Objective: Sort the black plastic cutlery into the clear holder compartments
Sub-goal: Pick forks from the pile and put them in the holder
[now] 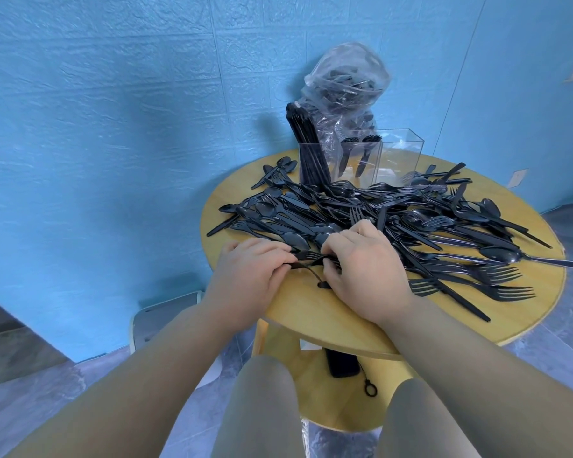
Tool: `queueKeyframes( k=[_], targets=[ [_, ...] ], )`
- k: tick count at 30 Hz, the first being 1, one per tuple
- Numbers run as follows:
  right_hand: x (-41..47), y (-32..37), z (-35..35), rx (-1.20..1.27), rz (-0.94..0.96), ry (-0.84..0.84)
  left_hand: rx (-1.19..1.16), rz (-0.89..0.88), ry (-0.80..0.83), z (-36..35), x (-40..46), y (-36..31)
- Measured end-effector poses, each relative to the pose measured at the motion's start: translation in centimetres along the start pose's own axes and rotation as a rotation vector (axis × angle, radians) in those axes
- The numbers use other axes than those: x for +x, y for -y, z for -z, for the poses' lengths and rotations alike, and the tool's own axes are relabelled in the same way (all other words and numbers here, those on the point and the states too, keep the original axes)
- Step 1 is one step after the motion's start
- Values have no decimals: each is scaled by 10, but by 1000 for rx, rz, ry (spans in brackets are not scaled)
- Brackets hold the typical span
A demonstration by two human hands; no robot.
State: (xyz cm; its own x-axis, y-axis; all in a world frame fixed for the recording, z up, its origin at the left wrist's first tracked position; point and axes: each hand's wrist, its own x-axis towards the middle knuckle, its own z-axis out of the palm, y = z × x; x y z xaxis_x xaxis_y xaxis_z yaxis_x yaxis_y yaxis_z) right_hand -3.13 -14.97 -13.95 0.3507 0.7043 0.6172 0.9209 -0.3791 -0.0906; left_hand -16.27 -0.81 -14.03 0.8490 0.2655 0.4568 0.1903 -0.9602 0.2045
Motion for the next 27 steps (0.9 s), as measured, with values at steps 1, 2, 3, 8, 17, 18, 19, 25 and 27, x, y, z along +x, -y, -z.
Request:
queueKeyframes(
  k=[1,2,3,8,17,18,19,25,27],
  targets=[
    [0,0,0,14,-1,-13,26,-13,14,1,2,0],
    [-1,-1,-1,28,-3,-25,50,-24,25,2,4,-1],
    [-1,-1,-1,39,-6,-36,60,-19,37,3,7,-3],
    [0,-3,0,62,-34,-46,-3,50,86,-4,21,-12],
    [-1,-4,1,89,-26,-37,8,193,14,-8,17,-11],
    [0,-3,2,101,-34,-35,23,197,8,-8,18,-12],
    [0,-1,3,118,-43,-33,32,202,3,-8,18,-12],
    [-1,3,7,23,-101,40,26,230,31,-6,19,-13],
    [-1,1,6,-14,-101,60,0,238,42,-6,19,-15]
  ],
)
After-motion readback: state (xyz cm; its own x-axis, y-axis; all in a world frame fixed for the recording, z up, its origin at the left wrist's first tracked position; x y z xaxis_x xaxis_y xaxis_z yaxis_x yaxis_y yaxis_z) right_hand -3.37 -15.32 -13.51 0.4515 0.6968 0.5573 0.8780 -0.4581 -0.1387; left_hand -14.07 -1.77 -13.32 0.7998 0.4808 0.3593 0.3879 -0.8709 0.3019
